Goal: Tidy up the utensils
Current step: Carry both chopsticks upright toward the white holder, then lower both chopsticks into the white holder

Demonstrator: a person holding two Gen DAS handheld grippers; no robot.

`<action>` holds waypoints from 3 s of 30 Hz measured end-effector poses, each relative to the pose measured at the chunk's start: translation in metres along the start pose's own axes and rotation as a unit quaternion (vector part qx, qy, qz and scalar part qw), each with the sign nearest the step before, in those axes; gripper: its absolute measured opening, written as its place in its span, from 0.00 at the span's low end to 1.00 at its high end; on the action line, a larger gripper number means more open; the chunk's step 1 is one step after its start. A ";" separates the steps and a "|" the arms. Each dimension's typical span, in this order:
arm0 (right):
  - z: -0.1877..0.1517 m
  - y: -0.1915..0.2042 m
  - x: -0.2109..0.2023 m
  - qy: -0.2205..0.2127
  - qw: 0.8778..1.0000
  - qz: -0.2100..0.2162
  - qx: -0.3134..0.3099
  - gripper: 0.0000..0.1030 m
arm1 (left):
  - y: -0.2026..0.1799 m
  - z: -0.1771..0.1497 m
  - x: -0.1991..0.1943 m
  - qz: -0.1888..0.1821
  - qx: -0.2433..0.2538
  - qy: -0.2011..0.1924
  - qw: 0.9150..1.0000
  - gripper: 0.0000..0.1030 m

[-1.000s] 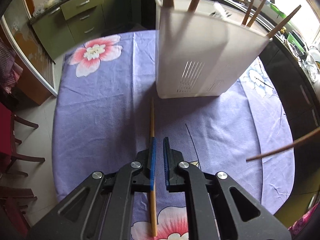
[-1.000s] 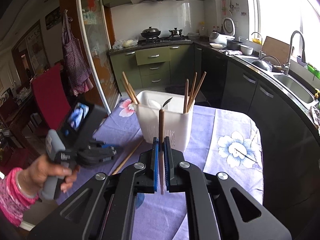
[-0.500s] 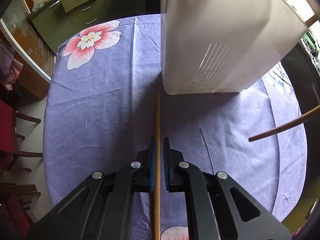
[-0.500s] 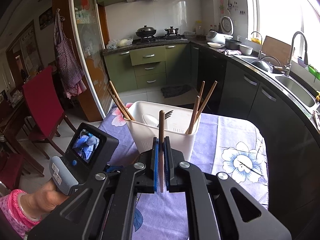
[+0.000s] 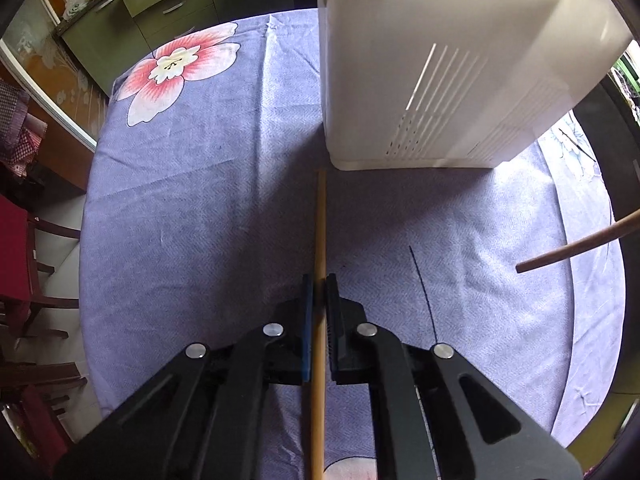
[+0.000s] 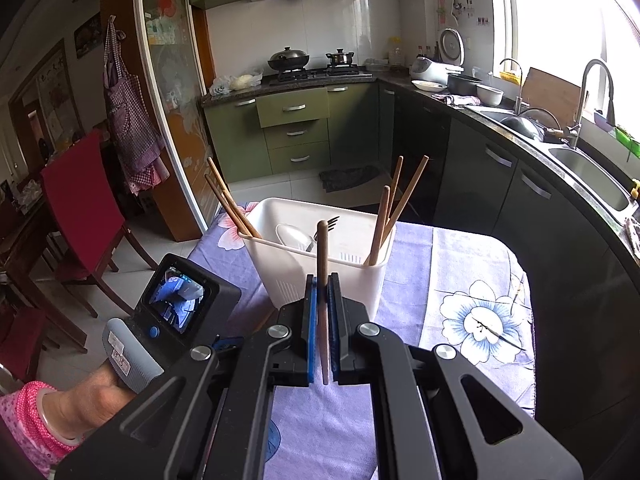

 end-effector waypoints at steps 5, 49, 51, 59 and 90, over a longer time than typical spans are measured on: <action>0.001 0.001 -0.003 -0.002 1.000 0.001 -0.002 0.06 | 0.008 -0.003 -0.016 -0.007 -0.009 -0.025 1.000 0.06; 0.018 0.005 -0.046 -0.029 0.999 0.008 -0.011 0.06 | -0.024 -0.007 -0.257 -0.049 0.046 -0.233 0.970 0.06; 0.025 0.005 -0.052 -0.034 0.999 0.008 -0.011 0.06 | -0.029 -0.001 -0.269 -0.049 0.050 -0.243 0.968 0.06; 0.060 0.006 -0.080 -0.067 0.998 0.011 -0.014 0.06 | -0.047 0.025 -0.311 -0.056 0.064 -0.280 0.956 0.06; 0.130 -0.018 0.012 -0.074 0.997 -0.003 0.006 0.06 | -0.039 0.141 -0.238 -0.038 0.045 -0.278 0.959 0.06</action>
Point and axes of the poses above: each gripper's, at about its wrist camera, not at the fingertips, and x roughly the way its jaws point, y to its left, z to its top, the point moved 5 cm from there along x, roughly the way its jaws point, and after that the axes turned 5 degrees about -y, right-handed, at the moved point
